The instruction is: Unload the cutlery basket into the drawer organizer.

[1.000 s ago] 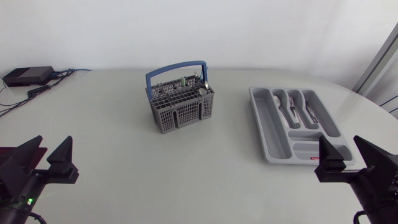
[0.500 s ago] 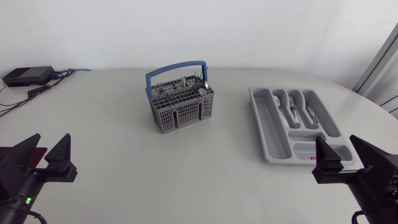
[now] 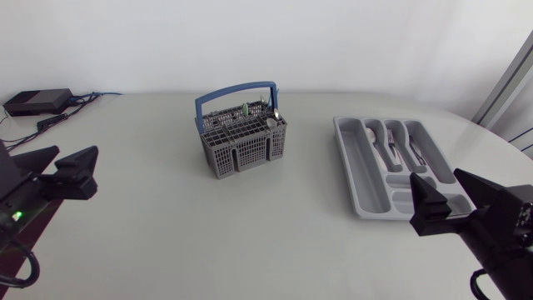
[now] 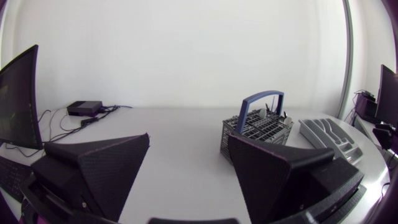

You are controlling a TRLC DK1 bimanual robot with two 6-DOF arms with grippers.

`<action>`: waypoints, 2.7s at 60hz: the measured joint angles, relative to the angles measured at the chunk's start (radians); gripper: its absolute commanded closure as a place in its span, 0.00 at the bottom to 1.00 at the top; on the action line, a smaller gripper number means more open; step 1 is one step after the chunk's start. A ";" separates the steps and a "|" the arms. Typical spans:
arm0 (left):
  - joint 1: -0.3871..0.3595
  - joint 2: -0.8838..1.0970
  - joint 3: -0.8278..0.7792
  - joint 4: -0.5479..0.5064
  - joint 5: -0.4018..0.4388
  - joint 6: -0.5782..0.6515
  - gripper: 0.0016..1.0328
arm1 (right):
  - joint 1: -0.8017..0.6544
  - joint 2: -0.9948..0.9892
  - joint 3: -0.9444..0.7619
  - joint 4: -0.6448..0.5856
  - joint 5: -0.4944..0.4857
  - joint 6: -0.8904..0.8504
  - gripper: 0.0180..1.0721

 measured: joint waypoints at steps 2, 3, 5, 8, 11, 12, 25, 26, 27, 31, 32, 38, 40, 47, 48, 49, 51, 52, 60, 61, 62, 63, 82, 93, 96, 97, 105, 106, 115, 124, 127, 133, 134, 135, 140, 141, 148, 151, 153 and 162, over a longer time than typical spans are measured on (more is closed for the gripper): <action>-0.016 0.042 0.020 0.000 0.000 0.000 0.06 | 0.003 0.048 0.019 0.006 0.002 0.000 0.05; -0.021 0.059 0.028 0.000 0.000 0.000 0.06 | 0.003 0.066 0.030 0.010 0.002 0.000 0.05; -0.033 0.105 0.051 -0.001 0.000 0.000 0.07 | 0.005 0.121 0.051 0.019 0.003 0.000 0.05; -0.047 0.168 0.084 -0.009 0.000 -0.002 0.07 | 0.012 0.183 0.079 0.020 0.011 0.000 0.05; -0.061 0.231 0.124 -0.021 0.000 -0.004 0.07 | 0.027 0.263 0.117 0.018 0.026 0.000 0.05; -0.065 0.249 0.136 -0.027 0.000 -0.004 0.07 | 0.032 0.286 0.129 0.016 0.028 0.000 0.05; -0.078 0.504 0.324 -0.123 0.048 0.001 0.07 | 0.066 0.613 0.324 -0.086 0.024 -0.001 0.05; -0.078 0.519 0.335 -0.132 0.058 0.006 0.09 | 0.068 0.629 0.333 -0.090 0.024 -0.001 0.05; -0.078 0.537 0.349 -0.142 0.073 0.012 0.10 | 0.071 0.648 0.345 -0.096 0.020 -0.001 0.05; -0.080 0.609 0.406 -0.167 0.133 0.049 0.13 | 0.087 0.718 0.388 -0.126 0.003 -0.008 0.05; -0.082 0.624 0.418 -0.170 0.140 0.056 0.13 | 0.089 0.731 0.396 -0.132 -0.003 -0.008 0.05; -0.101 0.746 0.517 -0.192 0.170 0.167 0.13 | 0.103 0.807 0.437 -0.156 -0.063 -0.034 0.05; -0.106 0.787 0.546 -0.192 0.174 0.192 0.13 | 0.107 0.827 0.448 -0.164 -0.074 -0.051 0.05; -0.116 0.911 0.645 -0.204 0.177 0.242 0.12 | 0.122 0.874 0.477 -0.201 -0.084 -0.138 0.05; -0.116 0.924 0.657 -0.208 0.177 0.246 0.12 | 0.125 0.879 0.483 -0.210 -0.085 -0.151 0.05; -0.116 0.947 0.674 -0.214 0.177 0.255 0.12 | 0.128 0.887 0.491 -0.223 -0.085 -0.173 0.05; -0.117 0.990 0.708 -0.218 0.177 0.276 0.12 | 0.134 0.905 0.504 -0.243 -0.088 -0.204 0.05; -0.117 1.004 0.719 -0.218 0.180 0.281 0.12 | 0.135 0.911 0.509 -0.246 -0.090 -0.214 0.05; -0.106 1.128 0.798 -0.203 0.320 0.337 0.12 | 0.137 0.952 0.540 -0.270 -0.147 -0.272 0.05; -0.103 1.143 0.804 -0.193 0.338 0.342 0.12 | 0.138 0.959 0.544 -0.272 -0.157 -0.275 0.05; -0.101 1.150 0.808 -0.188 0.347 0.343 0.13 | 0.138 0.963 0.547 -0.272 -0.160 -0.277 0.05; -0.101 1.158 0.812 -0.186 0.354 0.343 0.13 | 0.138 0.968 0.550 -0.273 -0.163 -0.278 0.05; -0.122 1.279 0.902 -0.053 0.386 0.350 0.26 | 0.178 1.056 0.594 -0.281 -0.189 -0.298 0.05; -0.135 1.326 0.907 -0.020 0.386 0.362 0.47 | 0.188 1.073 0.600 -0.281 -0.190 -0.301 0.05; -0.137 1.331 0.907 -0.014 0.386 0.373 0.61 | 0.188 1.075 0.600 -0.282 -0.193 -0.301 0.05; -0.137 1.332 0.907 -0.012 0.386 0.376 0.70 | 0.188 1.075 0.600 -0.282 -0.193 -0.301 0.05; -0.136 1.336 0.909 -0.002 0.386 0.383 0.97 | 0.188 1.075 0.600 -0.281 -0.205 -0.301 0.05; -0.135 1.337 0.909 -0.001 0.387 0.383 0.97 | 0.188 1.075 0.600 -0.281 -0.205 -0.301 0.05; -0.122 1.340 0.913 -0.013 0.436 0.407 0.97 | 0.188 1.075 0.600 -0.281 -0.209 -0.301 0.05; -0.103 1.335 0.913 -0.042 0.484 0.452 0.97 | 0.188 1.075 0.600 -0.286 -0.209 -0.305 0.05; -0.099 1.325 0.906 -0.058 0.499 0.465 0.97 | 0.188 1.075 0.600 -0.291 -0.209 -0.305 0.05; -0.089 1.291 0.877 -0.099 0.531 0.507 0.97 | 0.188 1.069 0.600 -0.296 -0.209 -0.310 0.05; -0.088 1.279 0.867 -0.107 0.541 0.515 0.97 | 0.188 1.065 0.600 -0.298 -0.209 -0.313 0.05; -0.088 1.273 0.860 -0.115 0.545 0.523 0.97 | 0.188 1.062 0.600 -0.299 -0.209 -0.314 0.05; -0.088 1.217 0.800 -0.140 0.575 0.563 0.97 | 0.195 1.036 0.597 -0.309 -0.212 -0.316 0.05; -0.088 1.207 0.790 -0.146 0.581 0.569 0.97 | 0.198 1.031 0.597 -0.312 -0.212 -0.316 0.05; -0.090 1.131 0.715 -0.186 0.618 0.621 0.97 | 0.213 0.986 0.589 -0.328 -0.212 -0.317 0.05; -0.097 1.094 0.676 -0.192 0.625 0.638 0.96 | 0.223 0.958 0.579 -0.342 -0.211 -0.317 0.05; -0.101 1.080 0.661 -0.192 0.626 0.642 0.92 | 0.229 0.944 0.575 -0.346 -0.211 -0.317 0.05; -0.117 1.043 0.621 -0.192 0.627 0.657 0.16 | 0.244 0.917 0.565 -0.346 -0.204 -0.317 0.05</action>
